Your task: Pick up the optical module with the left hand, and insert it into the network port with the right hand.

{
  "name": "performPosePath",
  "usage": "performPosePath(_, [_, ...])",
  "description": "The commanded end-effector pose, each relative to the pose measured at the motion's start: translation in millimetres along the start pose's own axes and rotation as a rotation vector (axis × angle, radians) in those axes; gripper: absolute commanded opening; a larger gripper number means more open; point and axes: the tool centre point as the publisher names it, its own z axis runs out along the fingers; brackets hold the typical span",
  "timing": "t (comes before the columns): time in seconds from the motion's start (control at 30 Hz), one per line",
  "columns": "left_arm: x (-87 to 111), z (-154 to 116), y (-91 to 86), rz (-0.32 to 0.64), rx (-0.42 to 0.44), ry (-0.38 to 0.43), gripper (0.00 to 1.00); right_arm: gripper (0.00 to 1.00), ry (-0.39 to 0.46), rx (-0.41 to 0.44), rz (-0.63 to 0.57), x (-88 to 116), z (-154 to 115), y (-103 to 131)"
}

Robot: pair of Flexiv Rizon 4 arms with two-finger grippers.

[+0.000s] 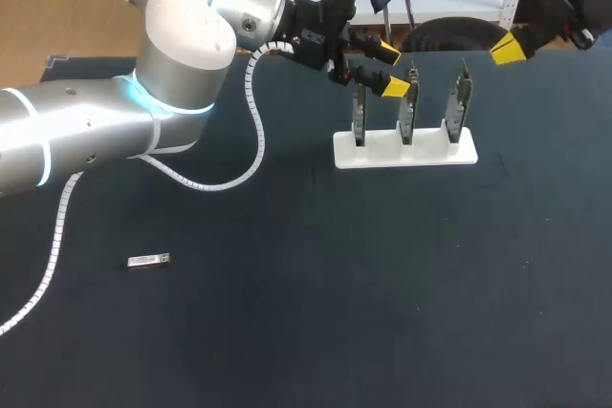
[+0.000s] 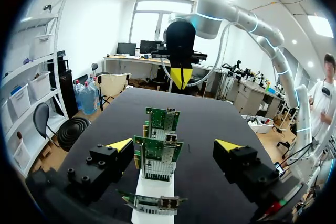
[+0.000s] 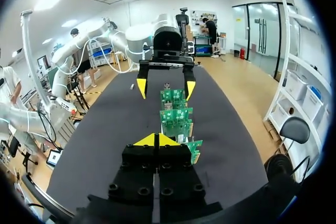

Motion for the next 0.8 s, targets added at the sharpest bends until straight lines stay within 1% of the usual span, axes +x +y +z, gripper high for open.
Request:
performPosePath(0.03, [-0.6, 0.1, 1.5, 0.000, 0.003, 0.003, 1.00, 0.00, -0.005, -0.018, -0.002, 2.0, 0.3, -6.7])
performPosePath(0.43, [-0.6, 0.1, 1.5, 0.000, 0.003, 0.003, 1.00, 0.00, -0.030, -0.014, 0.005, 4.7, 3.1, -8.5])
performPosePath(0.67, [-0.6, 0.1, 1.5, 0.000, 0.003, 0.003, 1.00, 0.00, -0.028, -0.015, 0.005, 5.7, 4.0, -9.9])
performPosePath(0.7, [-0.6, 0.1, 1.5, 0.000, 0.003, 0.003, 1.00, 0.33, -0.017, -0.002, 0.010, 5.9, 3.9, -9.7])
performPosePath(0.73, [-0.6, 0.1, 1.5, 0.000, 0.003, 0.003, 1.00, 1.00, -0.011, 0.015, 0.024, 5.9, 4.5, -11.2])
performPosePath(0.8, [-0.6, 0.1, 1.5, 0.000, 0.003, 0.003, 1.00, 1.00, -0.011, 0.015, 0.024, 5.9, 4.5, -11.2])
